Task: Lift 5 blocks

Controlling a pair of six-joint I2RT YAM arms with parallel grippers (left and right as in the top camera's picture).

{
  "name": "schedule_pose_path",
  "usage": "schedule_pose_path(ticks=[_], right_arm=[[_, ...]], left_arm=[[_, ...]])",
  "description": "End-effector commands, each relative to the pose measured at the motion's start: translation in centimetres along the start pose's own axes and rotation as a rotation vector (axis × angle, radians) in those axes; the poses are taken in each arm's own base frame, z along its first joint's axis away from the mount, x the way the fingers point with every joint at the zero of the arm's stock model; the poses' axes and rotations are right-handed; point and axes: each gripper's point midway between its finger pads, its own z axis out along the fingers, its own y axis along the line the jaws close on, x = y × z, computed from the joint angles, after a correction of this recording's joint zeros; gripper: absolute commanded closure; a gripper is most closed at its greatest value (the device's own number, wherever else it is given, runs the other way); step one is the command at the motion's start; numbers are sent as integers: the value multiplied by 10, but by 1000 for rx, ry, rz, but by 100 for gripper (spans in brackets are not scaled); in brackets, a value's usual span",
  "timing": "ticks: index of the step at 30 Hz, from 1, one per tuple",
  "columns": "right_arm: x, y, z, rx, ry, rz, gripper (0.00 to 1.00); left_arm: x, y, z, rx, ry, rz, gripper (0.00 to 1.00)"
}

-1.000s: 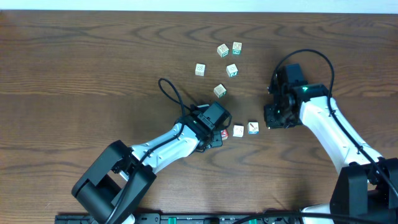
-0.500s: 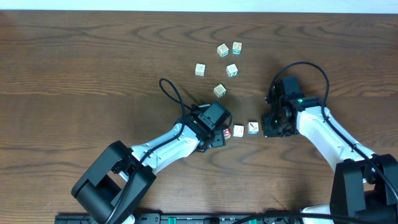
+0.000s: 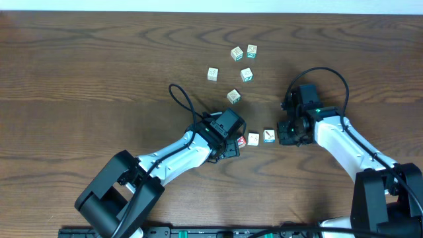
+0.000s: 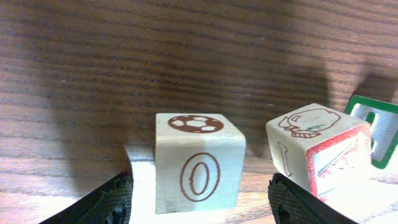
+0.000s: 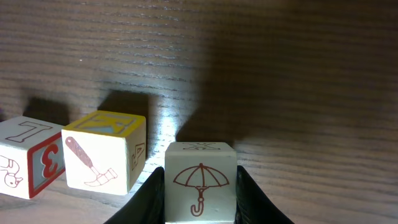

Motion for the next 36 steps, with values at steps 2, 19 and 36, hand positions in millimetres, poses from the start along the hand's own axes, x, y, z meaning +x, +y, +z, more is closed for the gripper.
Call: schedule_pose_path(ticks=[2,19,36], right_arm=[[1,-1,1,-8,-3,-3,99],[-6,8,1,-56,-29,-9,99],[-2,20,0,-109,-12,-17,99]], left_arm=[[6,8,0,-22,15,-10,43],[-15,13,-39,-41,-120,14,43],[-47,36,-64,-161,-295,76,42]])
